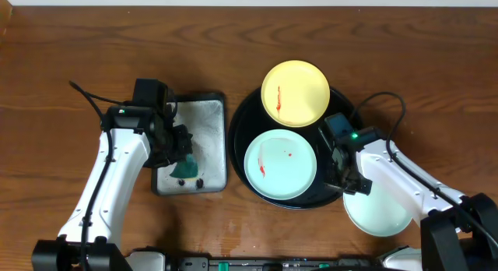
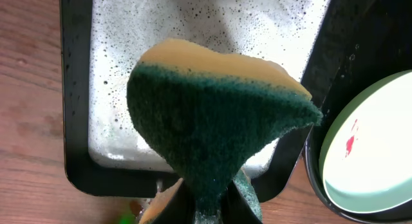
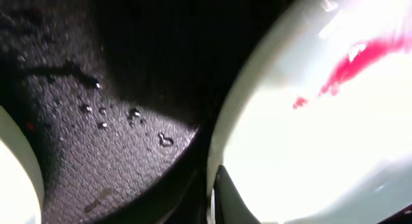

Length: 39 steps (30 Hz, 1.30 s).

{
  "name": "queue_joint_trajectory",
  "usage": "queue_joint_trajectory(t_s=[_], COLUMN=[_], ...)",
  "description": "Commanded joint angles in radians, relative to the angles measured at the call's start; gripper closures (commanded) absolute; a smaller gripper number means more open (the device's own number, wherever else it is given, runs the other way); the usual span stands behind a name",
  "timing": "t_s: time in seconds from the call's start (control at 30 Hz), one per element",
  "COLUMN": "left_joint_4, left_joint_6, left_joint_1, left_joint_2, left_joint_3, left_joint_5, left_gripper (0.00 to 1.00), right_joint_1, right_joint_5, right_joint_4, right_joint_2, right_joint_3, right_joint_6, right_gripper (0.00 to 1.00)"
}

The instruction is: Clean dirty plates on tray and stack at the side

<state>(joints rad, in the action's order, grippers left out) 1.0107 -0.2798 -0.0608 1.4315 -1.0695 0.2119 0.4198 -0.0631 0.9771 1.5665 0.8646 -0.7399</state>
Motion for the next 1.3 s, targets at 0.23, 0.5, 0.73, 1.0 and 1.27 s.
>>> queue_joint_trajectory(t_s=[0.23,0.5,0.73,1.0,1.27], left_joint_4=[0.003,0.002,0.002,0.002,0.002], left_joint_6=[0.018,0.018,0.018,0.018,0.018], left_joint_1=[-0.002,-0.002,-0.002,-0.002,-0.002], left_joint_2=[-0.001,-0.001,-0.001,-0.001,-0.001], left_joint_3=[-0.021,-0.021,-0.021,-0.021,-0.021], left_joint_5=[0.013,0.013,0.013,0.013,0.013], left_gripper=[0.92,0.93,0.93,0.93,0.93], right_joint_1=[0.006,0.039,0.081,0.079,0.077], right_joint_5=[-0.06,-0.033,0.027,0.114,0.195], right_joint_4=[-0.206,-0.367,-0.378,-0.291,-0.249], right_joint_2=[-0.005,-0.005,-0.003,-0.005,0.019], right_joint_3=[0.055,0.055,0.055,0.089,0.095], right_joint_6=[0.352,0.496,0.52,0.471,0.283], right_gripper=[0.99,0.99,0.74,0.56,0.64])
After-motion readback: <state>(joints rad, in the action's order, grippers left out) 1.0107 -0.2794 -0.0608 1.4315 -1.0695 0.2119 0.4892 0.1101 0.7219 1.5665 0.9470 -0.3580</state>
